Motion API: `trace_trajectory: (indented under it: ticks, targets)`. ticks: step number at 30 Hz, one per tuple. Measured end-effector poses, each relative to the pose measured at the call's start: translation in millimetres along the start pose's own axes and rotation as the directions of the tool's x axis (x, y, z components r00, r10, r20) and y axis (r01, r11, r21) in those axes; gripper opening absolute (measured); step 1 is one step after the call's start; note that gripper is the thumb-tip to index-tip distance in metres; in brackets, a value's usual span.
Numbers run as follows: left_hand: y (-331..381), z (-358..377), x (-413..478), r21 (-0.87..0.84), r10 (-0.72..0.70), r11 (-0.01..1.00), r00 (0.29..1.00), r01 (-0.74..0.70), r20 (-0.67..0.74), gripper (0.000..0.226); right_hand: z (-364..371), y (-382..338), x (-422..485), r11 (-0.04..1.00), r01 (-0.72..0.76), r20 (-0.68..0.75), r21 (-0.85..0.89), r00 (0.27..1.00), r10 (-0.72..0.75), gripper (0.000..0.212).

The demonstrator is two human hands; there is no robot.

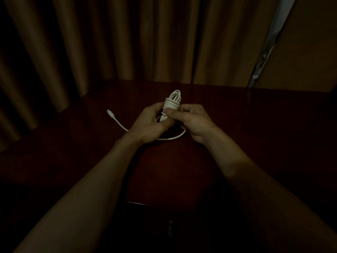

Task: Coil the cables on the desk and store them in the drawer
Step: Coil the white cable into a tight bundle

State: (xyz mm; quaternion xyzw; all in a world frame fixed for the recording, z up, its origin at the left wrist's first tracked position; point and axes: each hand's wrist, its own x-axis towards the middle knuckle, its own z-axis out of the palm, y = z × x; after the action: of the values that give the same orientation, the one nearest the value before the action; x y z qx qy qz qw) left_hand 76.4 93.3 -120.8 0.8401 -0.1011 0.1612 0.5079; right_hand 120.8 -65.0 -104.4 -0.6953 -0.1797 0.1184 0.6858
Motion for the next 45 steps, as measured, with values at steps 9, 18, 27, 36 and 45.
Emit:
trace_trajectory:
  ticks: [9,18,27,36,45]
  targets:
    - [3.1,1.0,-3.7,0.171,0.070,0.985,0.970,-0.030,-0.234,0.032,9.0,-0.4,1.5,0.999,-0.038,0.009,0.016,0.999,0.037,0.024]
    - [-0.4,0.0,-1.5,0.276,0.058,0.961,0.973,0.007,-0.224,0.038,6.3,3.2,5.9,0.999,-0.029,-0.047,-0.029,0.999,0.028,0.024]
    - [8.3,0.6,-1.3,0.109,0.073,0.992,0.990,-0.059,-0.123,0.030,-4.5,-1.9,4.5,0.999,-0.025,0.027,0.037,0.999,0.024,0.029]
    - [11.8,-1.6,-4.4,0.164,0.018,0.986,0.954,0.033,-0.298,0.038,15.2,0.1,-2.1,1.000,0.019,-0.049,0.020,0.999,-0.018,0.038]
    - [15.7,-6.3,-3.3,-0.064,-0.054,0.996,0.998,0.055,0.021,0.034,-7.3,-0.1,1.1,0.991,-0.008,0.100,-0.131,0.995,0.021,0.026]
